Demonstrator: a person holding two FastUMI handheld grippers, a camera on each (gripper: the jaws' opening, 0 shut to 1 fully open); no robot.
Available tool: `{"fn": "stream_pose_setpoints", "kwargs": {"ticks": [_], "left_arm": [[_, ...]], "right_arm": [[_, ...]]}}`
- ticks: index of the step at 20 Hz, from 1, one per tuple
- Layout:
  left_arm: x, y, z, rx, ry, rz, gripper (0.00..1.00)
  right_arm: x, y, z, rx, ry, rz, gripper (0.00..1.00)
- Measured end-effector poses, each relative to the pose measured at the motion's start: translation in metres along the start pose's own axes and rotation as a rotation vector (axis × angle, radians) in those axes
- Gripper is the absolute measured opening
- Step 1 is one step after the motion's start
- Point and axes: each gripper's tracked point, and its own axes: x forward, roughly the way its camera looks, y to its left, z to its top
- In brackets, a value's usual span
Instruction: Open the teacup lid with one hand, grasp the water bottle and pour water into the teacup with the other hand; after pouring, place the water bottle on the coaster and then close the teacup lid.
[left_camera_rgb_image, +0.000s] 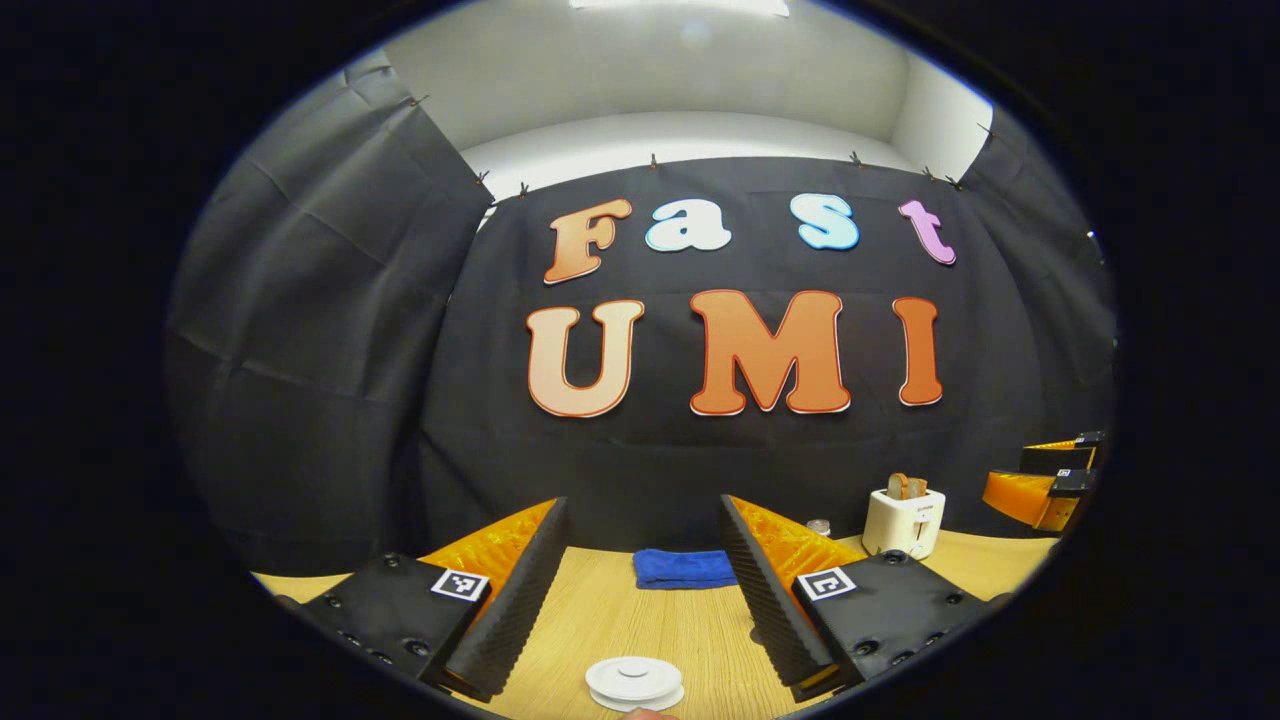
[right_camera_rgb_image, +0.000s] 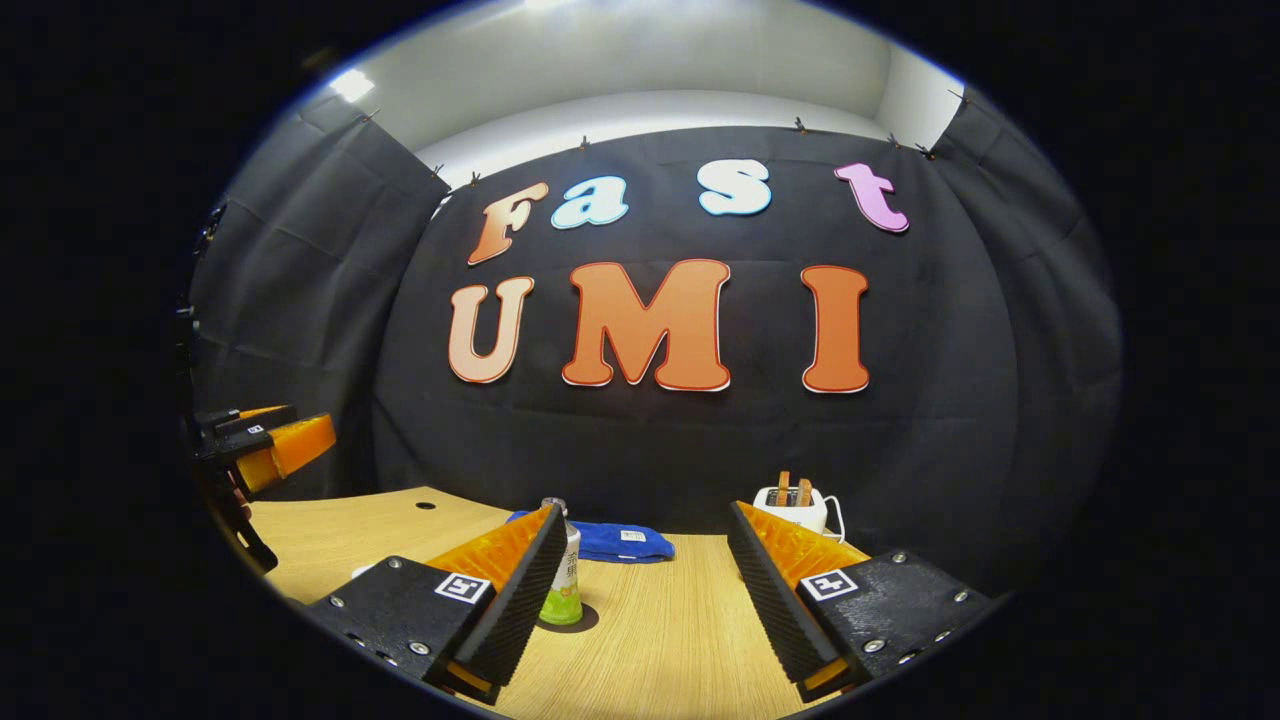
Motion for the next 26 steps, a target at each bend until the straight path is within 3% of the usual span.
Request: {"fn": "stream_pose_setpoints", "kwargs": {"ticks": [23,26], "left_arm": [[0.005,0.006,0.012,0.024,-0.001,0.006,0.96],[0.007,0.018,0.014,0.041,-0.01,0.049,0.95]], "right_arm": [[-0.005,-0.013,0.012,-0.018,-0.017,-0.028,0.97],[-0.006,-0.013,0.013,-0.017,-0.02,-0.025,0.97]]}}
